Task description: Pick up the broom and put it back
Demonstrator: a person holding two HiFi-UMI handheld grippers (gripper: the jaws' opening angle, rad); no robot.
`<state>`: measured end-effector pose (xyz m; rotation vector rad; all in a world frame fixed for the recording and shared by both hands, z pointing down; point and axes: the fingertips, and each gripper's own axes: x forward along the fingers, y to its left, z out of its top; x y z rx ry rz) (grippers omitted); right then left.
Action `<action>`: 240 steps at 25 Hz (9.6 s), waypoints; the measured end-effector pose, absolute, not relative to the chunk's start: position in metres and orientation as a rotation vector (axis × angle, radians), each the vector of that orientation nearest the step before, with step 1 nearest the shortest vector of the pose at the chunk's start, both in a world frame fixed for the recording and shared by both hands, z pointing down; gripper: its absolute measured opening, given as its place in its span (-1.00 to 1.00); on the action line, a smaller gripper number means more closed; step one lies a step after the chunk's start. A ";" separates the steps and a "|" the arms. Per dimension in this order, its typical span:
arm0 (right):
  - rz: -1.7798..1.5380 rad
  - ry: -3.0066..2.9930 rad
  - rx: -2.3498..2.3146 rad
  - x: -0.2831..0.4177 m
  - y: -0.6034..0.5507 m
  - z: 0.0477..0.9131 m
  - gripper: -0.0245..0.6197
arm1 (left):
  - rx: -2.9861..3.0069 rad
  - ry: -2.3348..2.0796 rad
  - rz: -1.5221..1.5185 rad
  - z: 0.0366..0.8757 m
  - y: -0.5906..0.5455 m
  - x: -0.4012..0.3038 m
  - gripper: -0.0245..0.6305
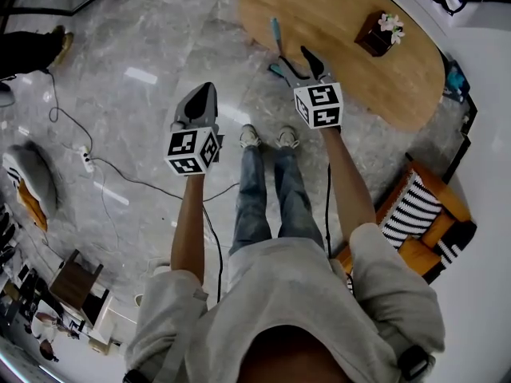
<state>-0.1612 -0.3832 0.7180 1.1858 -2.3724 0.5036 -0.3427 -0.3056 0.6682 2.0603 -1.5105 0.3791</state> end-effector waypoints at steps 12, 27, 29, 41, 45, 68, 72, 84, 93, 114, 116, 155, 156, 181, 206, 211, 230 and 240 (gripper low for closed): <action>0.523 -2.342 1.171 -0.190 -0.437 0.745 -0.23 | 2.025 -1.526 0.364 0.675 -0.312 -0.350 -0.92; 0.393 -2.345 1.122 -0.202 -0.427 0.733 -0.63 | 2.033 -1.530 0.377 0.668 -0.308 -0.356 -0.92; 0.381 -2.347 1.125 -0.197 -0.418 0.728 -0.63 | 2.039 -1.529 0.373 0.665 -0.307 -0.353 -0.92; 0.337 -2.325 1.201 -0.153 -0.343 0.689 -0.64 | 2.081 -1.563 0.335 0.626 -0.285 -0.342 -0.92; 0.333 -2.357 1.241 -0.141 -0.333 0.660 -0.64 | 2.097 -1.599 0.314 0.602 -0.275 -0.344 -0.92; 0.166 -2.577 1.226 -0.201 -0.312 0.465 -0.65 | 2.271 -1.826 0.183 0.419 -0.272 -0.382 -0.92; 0.166 -2.554 1.274 -0.192 -0.310 0.453 -0.65 | 2.332 -1.775 0.157 0.405 -0.286 -0.372 -0.92; 0.250 -2.369 1.621 -0.100 -0.280 0.444 -0.65 | 2.646 -1.368 0.141 0.383 -0.339 -0.253 -0.92; 0.291 -2.098 1.935 0.013 -0.217 0.448 -0.65 | 2.833 -0.940 0.151 0.389 -0.326 -0.118 -0.92; 0.427 -1.707 2.298 0.239 -0.071 0.458 -0.65 | 2.952 -0.414 0.250 0.400 -0.236 0.133 -0.92; 0.447 -1.718 2.286 0.254 -0.068 0.465 -0.65 | 2.951 -0.412 0.266 0.403 -0.231 0.153 -0.92; 0.753 -1.752 2.111 0.348 -0.135 0.639 -0.65 | 2.777 -0.367 0.541 0.563 -0.279 0.242 -0.92; 0.767 -1.748 2.109 0.348 -0.137 0.646 -0.65 | 2.769 -0.364 0.551 0.569 -0.279 0.240 -0.92; 0.778 -1.913 1.860 0.332 -0.250 0.712 -0.65 | 2.672 -0.465 0.596 0.631 -0.320 0.211 -0.92; 0.815 -1.942 1.873 0.338 -0.264 0.726 -0.42 | 2.660 -0.494 0.597 0.637 -0.320 0.203 -0.92; 0.812 -1.948 1.872 0.337 -0.261 0.726 -0.35 | 2.661 -0.495 0.599 0.638 -0.318 0.203 -0.92; 0.797 -1.942 1.917 0.328 -0.239 0.710 -0.31 | 2.676 -0.478 0.572 0.627 -0.304 0.207 -0.92; 0.741 -1.904 2.055 0.342 -0.225 0.677 -0.60 | 2.701 -0.493 0.544 0.608 -0.305 0.208 -0.92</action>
